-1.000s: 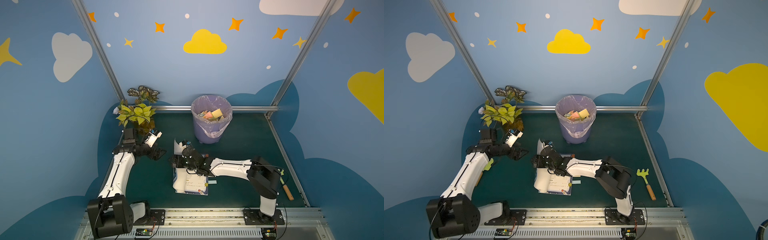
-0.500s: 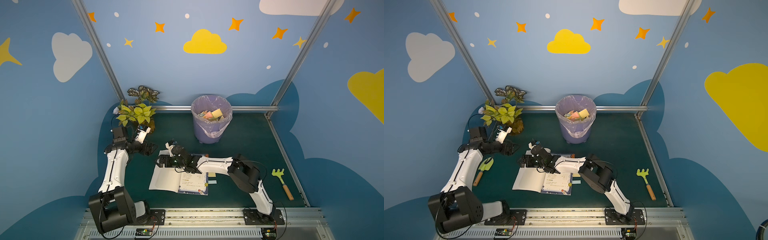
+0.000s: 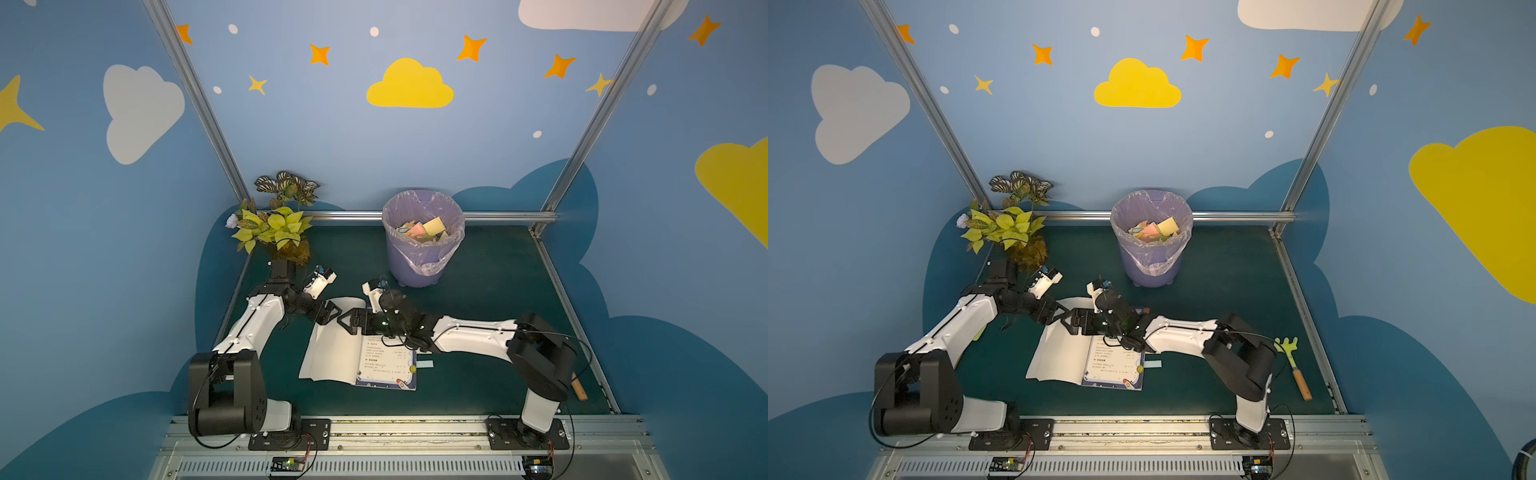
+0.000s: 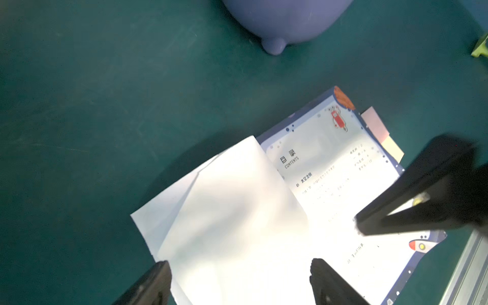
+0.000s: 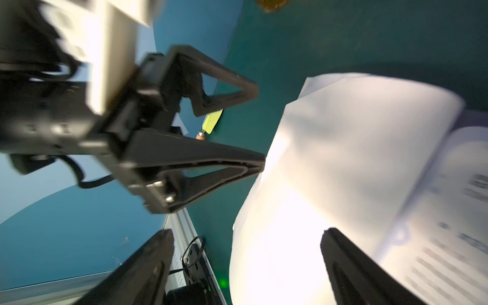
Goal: Peel off the used sticky note
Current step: Open the book at the center of the board, then turn the page of the book at the center of the board.
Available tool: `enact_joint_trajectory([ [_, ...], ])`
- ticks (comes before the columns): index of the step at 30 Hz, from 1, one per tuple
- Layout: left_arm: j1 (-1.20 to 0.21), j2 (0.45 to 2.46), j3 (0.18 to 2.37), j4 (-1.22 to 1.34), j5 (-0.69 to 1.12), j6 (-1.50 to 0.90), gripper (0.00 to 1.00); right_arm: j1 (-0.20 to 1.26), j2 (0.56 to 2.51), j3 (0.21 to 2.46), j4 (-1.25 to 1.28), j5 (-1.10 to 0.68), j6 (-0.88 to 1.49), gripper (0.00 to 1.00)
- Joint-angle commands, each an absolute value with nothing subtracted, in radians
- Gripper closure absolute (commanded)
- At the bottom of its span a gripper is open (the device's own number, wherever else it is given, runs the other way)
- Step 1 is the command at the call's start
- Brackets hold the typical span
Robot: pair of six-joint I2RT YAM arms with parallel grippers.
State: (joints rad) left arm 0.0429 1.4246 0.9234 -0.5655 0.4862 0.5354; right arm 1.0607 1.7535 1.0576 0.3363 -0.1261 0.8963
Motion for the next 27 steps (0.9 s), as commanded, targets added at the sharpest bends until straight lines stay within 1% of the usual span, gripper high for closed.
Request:
enact_joint_trajectory([
  [1, 0.007, 1.458, 0.905, -0.524, 0.407, 0.555, 0.15, 1.022, 1.608, 0.933, 0.254, -0.018, 0.857, 0.07],
  [8, -0.018, 1.573, 0.923, -0.524, 0.283, 0.575, 0.19, 0.896, 1.385, 0.685, 0.193, 0.068, 0.86, 0.07],
  [11, -0.018, 1.597, 0.924, -0.519, 0.257, 0.584, 0.21, 0.866, 1.355, 0.637, 0.174, 0.087, 0.867, 0.07],
  [17, -0.018, 1.605, 0.92, -0.51, 0.266, 0.584, 0.22, 0.824, 1.412, 0.649, 0.164, 0.059, 0.859, 0.07],
  [21, -0.018, 1.598, 0.905, -0.508, 0.265, 0.598, 0.23, 0.821, 1.489, 0.711, 0.167, -0.007, 0.816, 0.07],
  [27, -0.021, 1.61, 0.898, -0.495, 0.255, 0.61, 0.24, 0.824, 1.559, 0.722, 0.232, -0.034, 0.841, 0.08],
])
